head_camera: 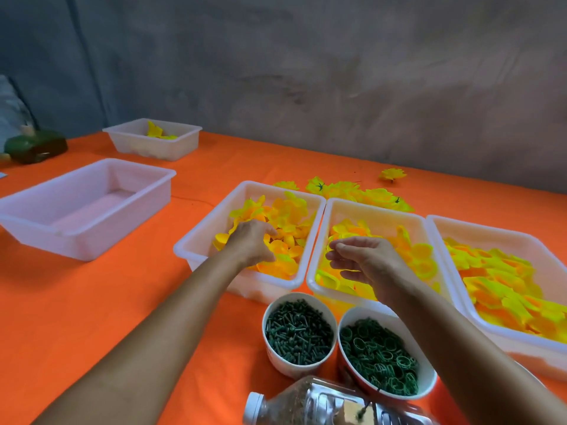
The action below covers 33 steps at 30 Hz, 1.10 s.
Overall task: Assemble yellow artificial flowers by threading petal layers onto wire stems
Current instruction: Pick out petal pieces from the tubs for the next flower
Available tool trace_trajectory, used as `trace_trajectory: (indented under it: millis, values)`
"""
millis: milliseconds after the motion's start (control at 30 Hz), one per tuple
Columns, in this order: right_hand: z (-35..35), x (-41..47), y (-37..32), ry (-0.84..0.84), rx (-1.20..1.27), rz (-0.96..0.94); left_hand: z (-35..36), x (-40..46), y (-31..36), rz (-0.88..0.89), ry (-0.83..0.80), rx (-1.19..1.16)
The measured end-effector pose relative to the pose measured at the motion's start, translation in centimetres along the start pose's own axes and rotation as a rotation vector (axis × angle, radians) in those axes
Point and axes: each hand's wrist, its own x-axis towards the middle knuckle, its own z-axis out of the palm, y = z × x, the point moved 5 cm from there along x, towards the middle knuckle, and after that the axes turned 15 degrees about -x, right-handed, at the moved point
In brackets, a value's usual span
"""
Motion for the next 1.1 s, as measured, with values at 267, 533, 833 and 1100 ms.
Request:
trace_trajectory:
  millis: [267, 533, 833, 1100]
  values:
    - [1.9, 2.8, -1.8, -0.011, -0.151, -0.112, 2.0, 2.4, -1.8, 0.002, -0.261, 0.25]
    - [5.6, 7.0, -3.6, 0.018, -0.795, -0.394, 1.9, 2.9, -2.8, 0.041, -0.214, 0.138]
    - [11.1, 9.6, -2.9, -0.086, -1.213, -0.44, 1.9, 2.6, -4.1, -0.034, -0.312, -0.213]
    - [9.3, 9.7, -3.5, 0.171, -0.981, -0.464, -0.1, 3.1, -5.7, -0.273, 0.094, -0.874]
